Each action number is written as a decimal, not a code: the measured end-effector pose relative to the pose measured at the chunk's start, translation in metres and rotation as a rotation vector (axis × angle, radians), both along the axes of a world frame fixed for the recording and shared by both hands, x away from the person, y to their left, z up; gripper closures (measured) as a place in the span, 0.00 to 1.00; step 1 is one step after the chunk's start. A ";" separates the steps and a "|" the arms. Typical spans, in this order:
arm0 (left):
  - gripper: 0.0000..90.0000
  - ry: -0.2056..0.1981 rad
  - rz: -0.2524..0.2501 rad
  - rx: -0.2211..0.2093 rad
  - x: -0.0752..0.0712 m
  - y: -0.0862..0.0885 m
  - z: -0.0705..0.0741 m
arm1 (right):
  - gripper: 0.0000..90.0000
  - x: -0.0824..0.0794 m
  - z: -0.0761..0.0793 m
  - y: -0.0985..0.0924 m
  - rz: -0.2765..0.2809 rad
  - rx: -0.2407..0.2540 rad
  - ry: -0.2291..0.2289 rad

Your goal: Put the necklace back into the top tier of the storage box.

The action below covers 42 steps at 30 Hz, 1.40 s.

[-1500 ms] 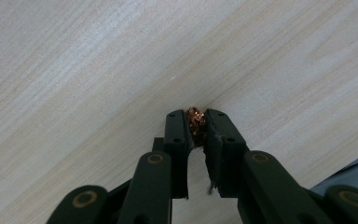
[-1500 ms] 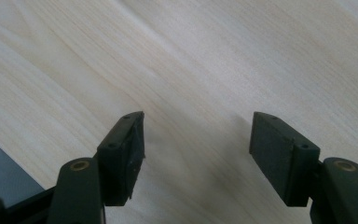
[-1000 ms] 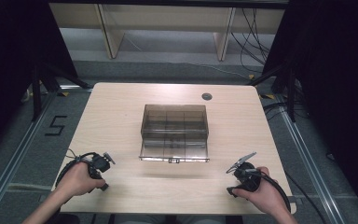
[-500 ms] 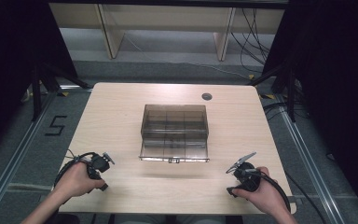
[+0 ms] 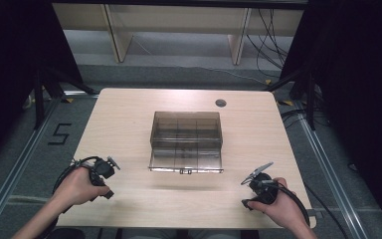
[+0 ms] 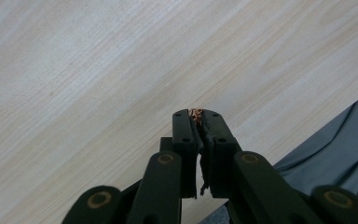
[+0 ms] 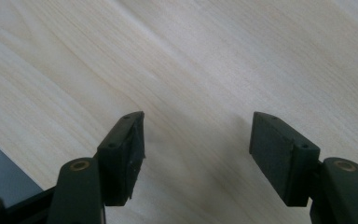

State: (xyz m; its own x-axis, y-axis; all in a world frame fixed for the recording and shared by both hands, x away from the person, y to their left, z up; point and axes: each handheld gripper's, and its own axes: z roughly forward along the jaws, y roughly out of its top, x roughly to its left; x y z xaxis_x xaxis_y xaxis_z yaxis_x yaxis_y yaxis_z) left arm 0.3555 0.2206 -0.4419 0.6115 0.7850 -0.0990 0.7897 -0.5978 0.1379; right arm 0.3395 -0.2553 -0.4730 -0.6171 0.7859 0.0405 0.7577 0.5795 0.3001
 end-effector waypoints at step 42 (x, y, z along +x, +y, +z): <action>0.94 -0.097 -0.132 -0.013 0.024 -0.035 0.058 | 0.41 0.003 0.001 -0.002 0.005 0.001 -0.008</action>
